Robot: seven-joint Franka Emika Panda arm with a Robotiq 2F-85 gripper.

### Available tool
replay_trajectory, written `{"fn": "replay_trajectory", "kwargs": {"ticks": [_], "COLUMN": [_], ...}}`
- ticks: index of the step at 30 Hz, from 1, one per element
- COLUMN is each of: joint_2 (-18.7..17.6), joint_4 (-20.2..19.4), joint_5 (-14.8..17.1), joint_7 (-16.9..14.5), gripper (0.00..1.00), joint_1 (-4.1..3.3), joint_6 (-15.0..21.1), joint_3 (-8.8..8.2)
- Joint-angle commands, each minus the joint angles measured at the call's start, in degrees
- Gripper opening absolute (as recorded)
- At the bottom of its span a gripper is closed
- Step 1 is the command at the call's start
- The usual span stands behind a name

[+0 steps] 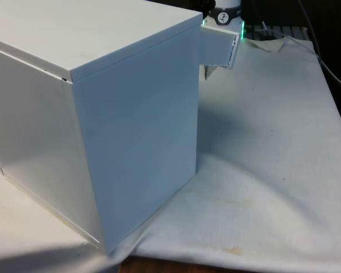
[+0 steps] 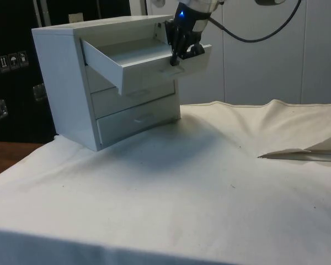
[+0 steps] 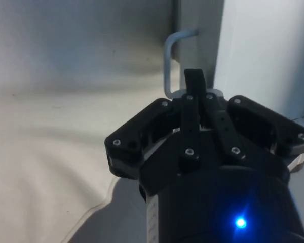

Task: Open the drawer, then close it.

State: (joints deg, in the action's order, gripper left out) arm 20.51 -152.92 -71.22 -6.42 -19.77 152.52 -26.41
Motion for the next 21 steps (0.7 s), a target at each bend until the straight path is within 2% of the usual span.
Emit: {"fn": "replay_trajectory", "kwargs": {"ticks": [1,2,3,5,11,12,13,18,19,20,21], "joint_2": [-0.06,-0.11,-0.17,-0.34,-0.46,-0.29,-0.52,-0.46,-0.29,-0.46,-0.46], "joint_4": [0.8,0.17,0.97,1.32,1.89,0.74,1.95,2.18,1.09,2.23,2.29], "joint_5": [-2.06,-0.52,-2.58,-3.5,-4.81,-3.04,-5.1,-6.02,-4.01,-6.19,-6.59], "joint_7": [1.83,0.52,2.29,3.38,4.93,3.61,5.27,6.59,5.27,6.76,7.22], "gripper": [0.0,0.0,0.0,0.0,0.0,0.0,0.0,0.0,0.0,0.0,0.0], "joint_1": [0.4,0.0,0.34,0.29,0.29,-0.17,0.23,0.06,-0.46,0.06,0.06], "joint_6": [-0.46,-0.06,-0.52,-0.92,-1.66,-1.32,-1.83,-2.92,-2.81,-3.15,-3.5], "joint_3": [0.57,0.0,0.57,0.69,0.97,0.46,0.97,1.26,0.92,1.32,1.43]}}
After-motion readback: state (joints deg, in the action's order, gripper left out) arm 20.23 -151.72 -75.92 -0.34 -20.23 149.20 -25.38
